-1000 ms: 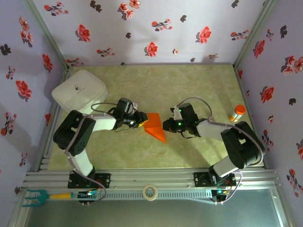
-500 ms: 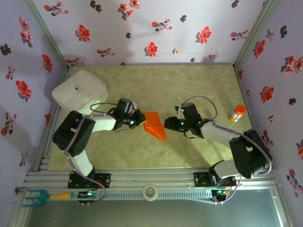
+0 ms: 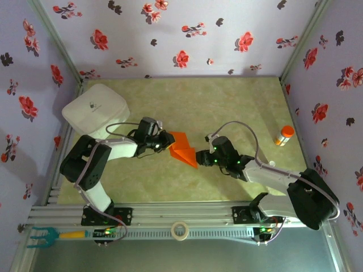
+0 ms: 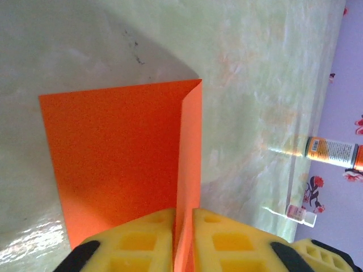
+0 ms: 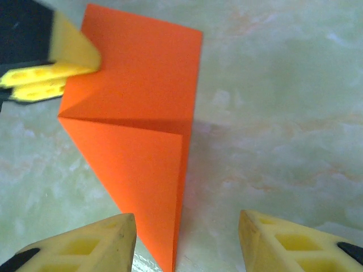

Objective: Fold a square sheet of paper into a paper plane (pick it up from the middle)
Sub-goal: Fourth fold the wing at the center of the table.

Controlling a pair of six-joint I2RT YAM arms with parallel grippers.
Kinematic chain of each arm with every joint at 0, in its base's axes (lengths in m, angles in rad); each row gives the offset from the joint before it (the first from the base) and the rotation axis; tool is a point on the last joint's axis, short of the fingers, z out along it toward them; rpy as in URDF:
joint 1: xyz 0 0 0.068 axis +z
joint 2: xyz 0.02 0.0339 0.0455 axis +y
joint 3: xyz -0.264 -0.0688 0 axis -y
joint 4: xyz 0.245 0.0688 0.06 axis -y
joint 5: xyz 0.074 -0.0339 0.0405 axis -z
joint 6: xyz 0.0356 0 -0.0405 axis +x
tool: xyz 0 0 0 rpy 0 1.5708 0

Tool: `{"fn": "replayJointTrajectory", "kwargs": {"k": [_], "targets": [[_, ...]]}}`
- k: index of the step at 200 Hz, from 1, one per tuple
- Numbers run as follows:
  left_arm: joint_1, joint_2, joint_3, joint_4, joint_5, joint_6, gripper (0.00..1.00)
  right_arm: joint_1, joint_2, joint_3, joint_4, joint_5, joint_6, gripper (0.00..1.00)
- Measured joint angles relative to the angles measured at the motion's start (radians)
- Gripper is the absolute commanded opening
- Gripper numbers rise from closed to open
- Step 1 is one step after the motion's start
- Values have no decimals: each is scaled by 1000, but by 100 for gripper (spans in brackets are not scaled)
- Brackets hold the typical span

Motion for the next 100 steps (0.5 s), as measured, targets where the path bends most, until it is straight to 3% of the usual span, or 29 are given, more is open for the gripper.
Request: {"fn": "replayJointTrajectory", "kwargs": {"k": [44, 100], "targets": [[0, 10, 3, 10, 24, 0, 19, 84, 23, 0, 19, 64, -149, 50], [0, 10, 8, 32, 50, -1, 14, 300, 110, 0, 147, 264, -422, 47]]}}
